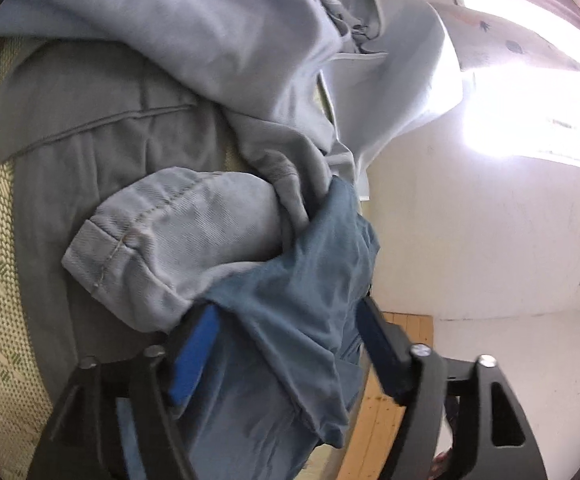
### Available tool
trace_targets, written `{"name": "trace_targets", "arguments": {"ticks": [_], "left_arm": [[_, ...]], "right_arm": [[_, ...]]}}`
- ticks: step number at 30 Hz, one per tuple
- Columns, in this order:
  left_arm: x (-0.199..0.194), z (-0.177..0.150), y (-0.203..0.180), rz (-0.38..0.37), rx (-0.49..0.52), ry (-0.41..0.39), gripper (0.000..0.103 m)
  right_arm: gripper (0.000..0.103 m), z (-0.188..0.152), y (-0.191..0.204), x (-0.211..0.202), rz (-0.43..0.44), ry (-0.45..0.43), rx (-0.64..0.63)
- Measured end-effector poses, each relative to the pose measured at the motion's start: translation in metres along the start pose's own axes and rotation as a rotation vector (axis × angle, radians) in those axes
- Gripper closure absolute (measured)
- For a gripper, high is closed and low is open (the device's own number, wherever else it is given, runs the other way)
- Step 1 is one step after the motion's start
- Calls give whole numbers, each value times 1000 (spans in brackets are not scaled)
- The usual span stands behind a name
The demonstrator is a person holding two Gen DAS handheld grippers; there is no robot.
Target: Fold clothes
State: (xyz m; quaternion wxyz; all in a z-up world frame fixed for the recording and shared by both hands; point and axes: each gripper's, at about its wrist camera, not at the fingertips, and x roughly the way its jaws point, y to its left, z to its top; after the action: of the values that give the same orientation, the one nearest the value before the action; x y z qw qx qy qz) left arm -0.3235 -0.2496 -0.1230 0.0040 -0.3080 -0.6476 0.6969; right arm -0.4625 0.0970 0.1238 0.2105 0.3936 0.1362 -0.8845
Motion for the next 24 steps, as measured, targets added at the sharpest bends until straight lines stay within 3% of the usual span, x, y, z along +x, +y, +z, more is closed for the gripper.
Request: {"name": "trace_targets", "arguments": {"ticks": [3, 8, 10, 17, 20, 22, 24], "left_arm": [[-6, -5, -6, 29, 41, -19, 22], [-21, -9, -11, 86, 111, -47, 21], [-26, -10, -14, 75, 119, -56, 21], [-28, -23, -25, 70, 181, -42, 21], [-20, -27, -28, 77, 191, -23, 21], [-18, -29, -25, 80, 185, -10, 21], [-19, -29, -22, 75, 172, -5, 21]], "right_arm": [[30, -40, -51, -1, -51, 41, 76], [30, -85, -120, 36, -69, 146, 208], [31, -105, -140, 54, -84, 195, 244], [32, -164, -201, 81, 54, 235, 563], [54, -179, -214, 90, 136, 230, 660], [90, -179, -206, 92, 159, 239, 627], [100, -172, -191, 85, 174, 226, 540]]}}
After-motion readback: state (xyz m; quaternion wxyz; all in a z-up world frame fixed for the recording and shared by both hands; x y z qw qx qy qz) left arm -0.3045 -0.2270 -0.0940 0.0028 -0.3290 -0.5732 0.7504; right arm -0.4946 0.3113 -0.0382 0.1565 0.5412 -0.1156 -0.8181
